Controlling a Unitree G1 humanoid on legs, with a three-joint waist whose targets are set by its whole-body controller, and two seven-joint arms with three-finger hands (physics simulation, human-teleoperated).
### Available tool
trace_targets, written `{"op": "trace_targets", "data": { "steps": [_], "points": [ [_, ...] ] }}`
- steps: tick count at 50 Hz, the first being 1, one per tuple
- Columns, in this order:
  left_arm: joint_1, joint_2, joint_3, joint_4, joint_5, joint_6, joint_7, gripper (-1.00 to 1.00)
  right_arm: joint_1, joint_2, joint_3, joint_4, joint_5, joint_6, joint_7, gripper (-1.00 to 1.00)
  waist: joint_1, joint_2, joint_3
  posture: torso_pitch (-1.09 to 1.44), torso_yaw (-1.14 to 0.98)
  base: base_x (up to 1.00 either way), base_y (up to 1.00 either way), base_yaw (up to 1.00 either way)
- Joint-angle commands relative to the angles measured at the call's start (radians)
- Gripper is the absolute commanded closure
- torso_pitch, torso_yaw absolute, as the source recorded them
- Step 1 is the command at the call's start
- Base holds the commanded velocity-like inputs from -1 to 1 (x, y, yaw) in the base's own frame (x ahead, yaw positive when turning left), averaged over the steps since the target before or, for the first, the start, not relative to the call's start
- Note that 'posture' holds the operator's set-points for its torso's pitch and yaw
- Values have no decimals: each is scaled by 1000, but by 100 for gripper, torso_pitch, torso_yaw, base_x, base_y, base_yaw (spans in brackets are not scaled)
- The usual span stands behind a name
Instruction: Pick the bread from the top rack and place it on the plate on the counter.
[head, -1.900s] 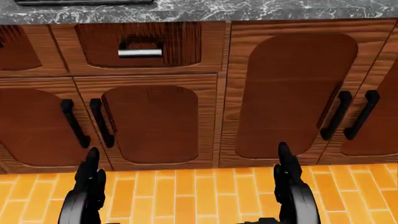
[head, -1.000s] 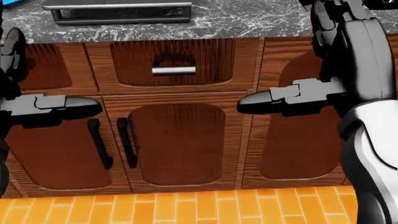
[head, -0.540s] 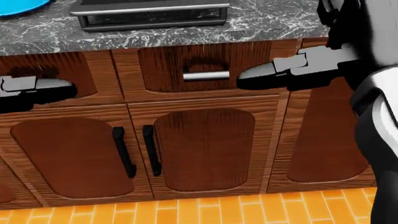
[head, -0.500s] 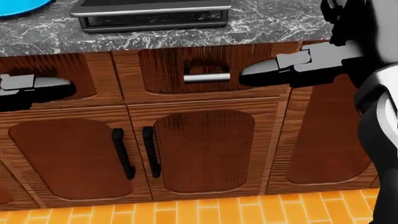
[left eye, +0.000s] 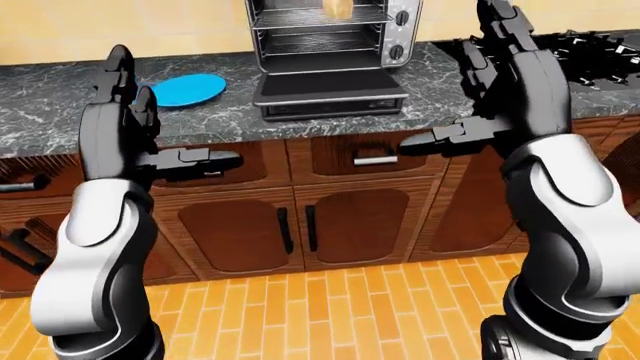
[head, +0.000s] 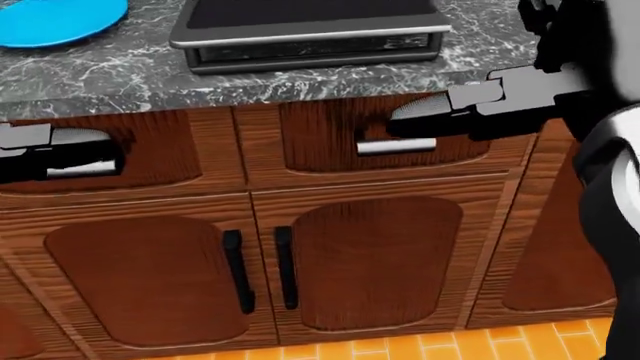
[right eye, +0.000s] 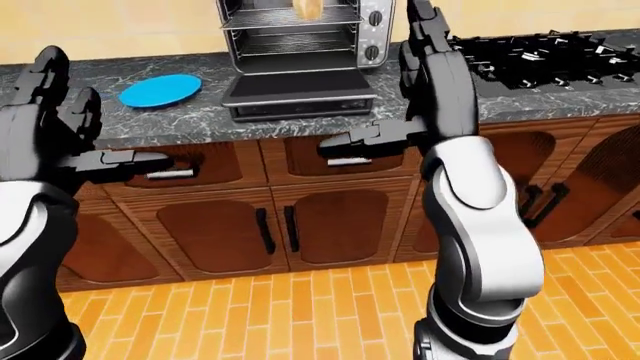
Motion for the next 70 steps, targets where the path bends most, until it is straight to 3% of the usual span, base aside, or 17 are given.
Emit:
{"op": "trace_targets", "data": {
  "steps": [1, 8, 16, 19, 21, 23, 35, 40, 41, 44, 50, 53, 54, 62, 65, 66, 70],
  "points": [
    [-30, 11, -1, -33, 0, -38, -8, -100, -45, -14, -20, -27, -9, -27, -10, -100, -3, -2, -18, 0, 0, 14, 35, 0],
    [-32, 14, 8, -40, -4, -30, -7, -100, -49, -17, -19, -30, -9, -23, -6, -100, 8, -88, -21, 0, 0, 15, 35, 0],
    [-41, 18, 5, -42, -4, -24, -5, -100, -56, -26, -27, -40, 0, -17, -6, -100, -6, -65, -17, 0, 0, 23, 36, 0],
    [-40, 15, -1, -44, 0, -24, -5, -100, -53, -28, -30, -46, 4, -20, -7, -100, -24, -12, -3, 0, 0, 38, 35, 0],
    [-43, 15, -2, -43, 2, -23, -5, -100, -50, -28, -33, -50, 7, -19, -10, -100, -27, 72, -25, 0, 0, 45, 34, 0],
    [-42, 16, -4, -41, 6, -26, -7, -100, -56, -32, -33, -52, 9, -12, -10, -100, -24, 46, 2, 0, 0, 44, 32, 0],
    [-25, 13, 8, -51, 7, -28, -14, -100, -75, -44, -26, -57, 0, 5, -6, -100, 12, -10, -22, 0, 0, 35, 13, 0],
    [-31, 13, 4, -44, 11, -30, -13, -100, -91, -44, -27, -61, 0, 12, -3, -100, 22, -68, -30, 0, 0, 30, 6, 0],
    [-36, 15, 4, -44, 11, -28, -12, -100, -93, -49, -21, -56, -6, 9, -2, -100, 21, -52, -26, 0, 0, 20, 4, 0],
    [-40, 15, 3, -41, 10, -29, -13, -100, -111, -47, -25, -56, -12, 5, -9, -100, 22, -90, 7, 0, 0, 0, 0, 0],
    [-40, 15, 1, -38, 12, -32, -14, -100, -139, -60, -29, -59, -1, 27, -12, -100, 15, -71, 27, 0, 0, 0, 0, 0],
    [-36, 15, 6, -44, 9, -29, -15, -100, -135, -64, -24, -62, -5, 23, -7, -100, 9, 12, -18, 0, 0, 3, 4, 0],
    [-32, 16, 7, -46, 9, -29, -16, -100, -132, -64, -24, -63, -7, 18, -5, -100, 6, -20, -27, 0, 0, 12, 14, 0],
    [-35, 20, 11, -49, 6, -25, -13, -100, -132, -56, -35, -81, 3, 26, -7, -100, 21, -32, 7, 0, 0, 11, 10, 0],
    [-31, 20, 10, -47, 7, -28, -13, -100, -124, -58, -28, -77, -1, 14, -11, -100, 29, -96, -9, 0, 0, 0, 0, 0],
    [-31, 19, 11, -46, 8, -29, -12, -100, -125, -58, -29, -79, 0, 16, -10, -100, 20, -54, 7, 0, 0, 0, 0, 0],
    [-25, 16, 7, -45, 12, -34, -13, -100, -124, -64, -18, -81, -12, 16, 0, -100, 9, -25, -33, 0, 0, 0, 3, 0]
  ]
}}
